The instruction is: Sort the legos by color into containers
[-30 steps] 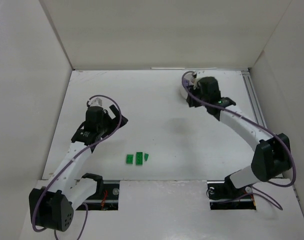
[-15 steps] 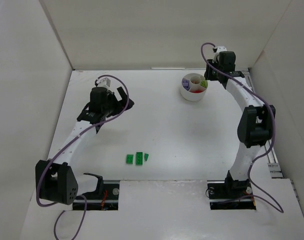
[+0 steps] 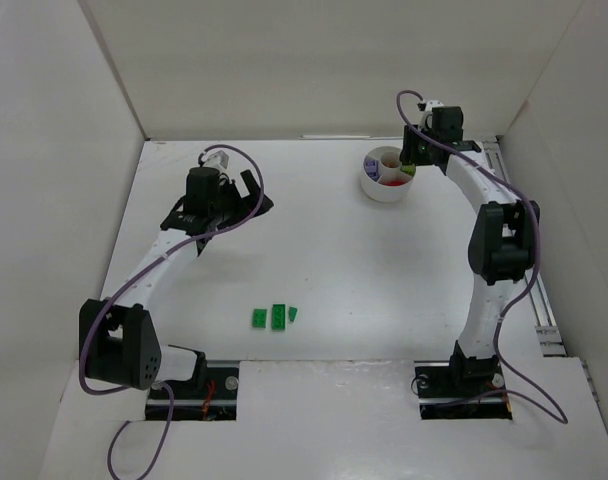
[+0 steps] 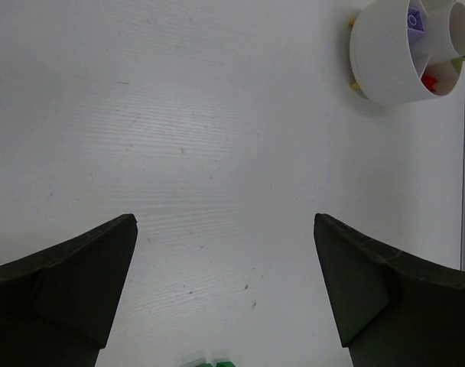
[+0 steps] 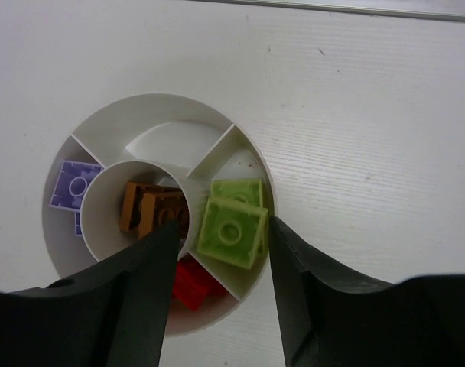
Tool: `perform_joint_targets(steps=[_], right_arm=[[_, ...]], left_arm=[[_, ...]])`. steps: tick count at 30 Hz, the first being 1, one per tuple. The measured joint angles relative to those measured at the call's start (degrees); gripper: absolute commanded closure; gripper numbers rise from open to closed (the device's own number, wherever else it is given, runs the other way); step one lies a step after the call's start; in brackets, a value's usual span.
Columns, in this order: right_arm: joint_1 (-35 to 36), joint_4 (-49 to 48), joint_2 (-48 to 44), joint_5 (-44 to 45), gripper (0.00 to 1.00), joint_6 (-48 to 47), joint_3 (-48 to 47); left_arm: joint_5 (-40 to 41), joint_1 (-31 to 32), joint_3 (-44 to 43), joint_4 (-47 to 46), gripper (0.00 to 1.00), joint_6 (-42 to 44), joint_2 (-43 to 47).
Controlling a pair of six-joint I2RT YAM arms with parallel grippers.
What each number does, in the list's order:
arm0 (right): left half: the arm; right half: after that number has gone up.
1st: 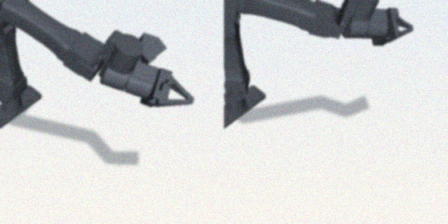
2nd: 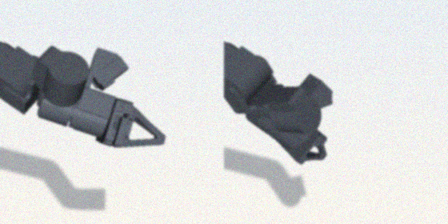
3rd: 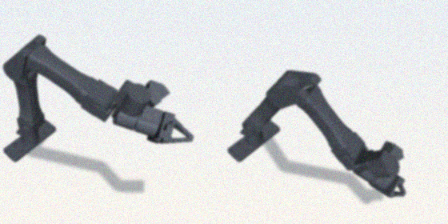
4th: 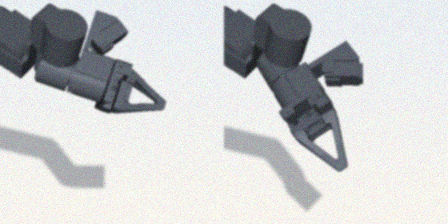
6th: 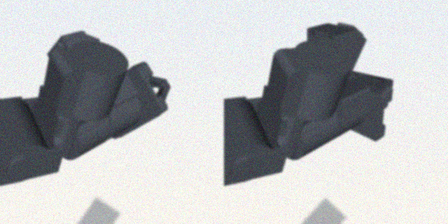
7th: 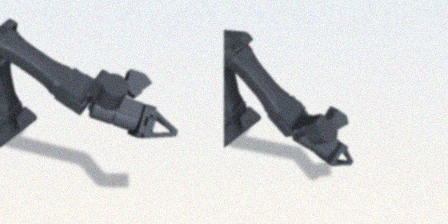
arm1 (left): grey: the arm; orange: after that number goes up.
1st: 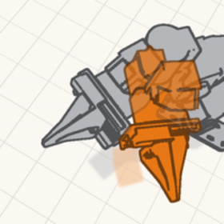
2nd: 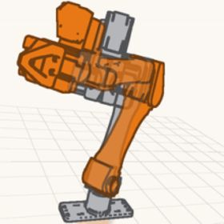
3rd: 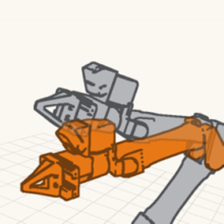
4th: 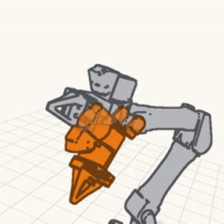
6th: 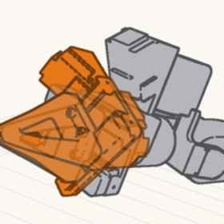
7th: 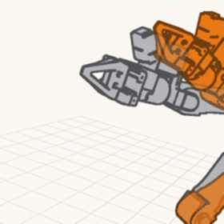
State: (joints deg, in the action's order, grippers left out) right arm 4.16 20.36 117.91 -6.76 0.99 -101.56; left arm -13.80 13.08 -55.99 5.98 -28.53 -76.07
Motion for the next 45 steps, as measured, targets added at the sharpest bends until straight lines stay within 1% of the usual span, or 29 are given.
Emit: perform_joint_targets(steps=[2, 9, 10, 11, 13, 15, 17, 18, 20, 22, 25, 29, 32, 34, 36, 38, 45], right_arm=[[-0.11, 0.02, 0.0, -0.33, 0.39, 0.09, 0.0], [-0.76, 0.17, -0.2, -1.53, 0.39, -0.07, 0.13], [-0.83, 0.22, -0.57, -1.79, 0.36, -0.37, 0.42], [-0.83, 0.17, -1.2, -1.95, 0.36, -0.79, 0.94], [-0.72, -0.13, -3.82, -1.86, 0.32, -2.27, 3.5], [0.09, -0.33, -8.28, -1.27, 0.28, -4.37, 7.96], [1.9, -2.12, -14.29, -0.61, 0.03, -6.47, 13.99], [3.45, -2.51, -17.77, -0.46, 0.0, -7.43, 17.2], [7.93, -4.35, -24.63, -0.22, 0.0, -9.38, 23.82], [14.05, -5.07, -29.94, 0.15, 0.0, -10.03, 29.03], [24.2, -7.3, -34.71, 0.39, 0.0, -9.94, 36.13], [37.55, -8.35, -35.43, 2.25, 0.0, -9.55, 43.8], [46.01, -8.11, -33.66, 3.93, 0.04, -9.53, 46.6], [50.8, -8.61, -32.33, 4.37, 0.11, -9.75, 47.8], [54.03, -9.42, -31.71, 4.17, 0.16, -10.21, 49.2], [55.56, -10.58, -31.1, 3.61, 0.2, -10.71, 50.38], [58.58, -14.49, -24.76, 2.71, 0.21, -13.66, 50.88]], left_arm=[[-0.5, 0.0, -0.04, -0.15, 0.0, 0.02, 0.0], [-2.03, 0.0, -0.17, -0.22, 0.0, 0.02, 0.0], [-2.14, 0.09, -0.17, -0.2, 0.0, -0.02, 0.02], [-2.14, 0.11, -0.17, -0.11, 0.0, -0.02, 0.02], [-1.7, 0.48, -0.15, 0.61, 0.0, -0.5, 0.09], [-0.55, 1.11, 0.48, 1.64, 0.0, -1.42, 0.61], [0.66, 1.57, 2.45, 2.82, 0.0, -2.99, 2.14], [1.11, 1.7, 3.8, 3.76, 0.0, -4.0, 3.21], [2.23, 1.95, 6.88, 5.51, 0.0, -6.14, 5.79], [3.87, 1.95, 9.84, 8.11, 0.0, -8.74, 8.57], [7.02, 2.23, 13.16, 12.22, 0.0, -12.98, 12.57], [9.7, 2.84, 16.33, 16.35, 0.0, -17.55, 18.18], [10.69, 2.99, 18.18, 18.47, 0.0, -19.87, 22.01], [11.13, 2.99, 19.32, 19.32, 0.0, -21.0, 23.91], [11.41, 2.99, 20.11, 20.24, 0.0, -21.84, 24.92], [11.5, 2.99, 20.5, 20.74, 0.0, -22.38, 25.03], [11.76, 3.45, 21.05, 21.51, 0.0, -22.99, 26.12]])
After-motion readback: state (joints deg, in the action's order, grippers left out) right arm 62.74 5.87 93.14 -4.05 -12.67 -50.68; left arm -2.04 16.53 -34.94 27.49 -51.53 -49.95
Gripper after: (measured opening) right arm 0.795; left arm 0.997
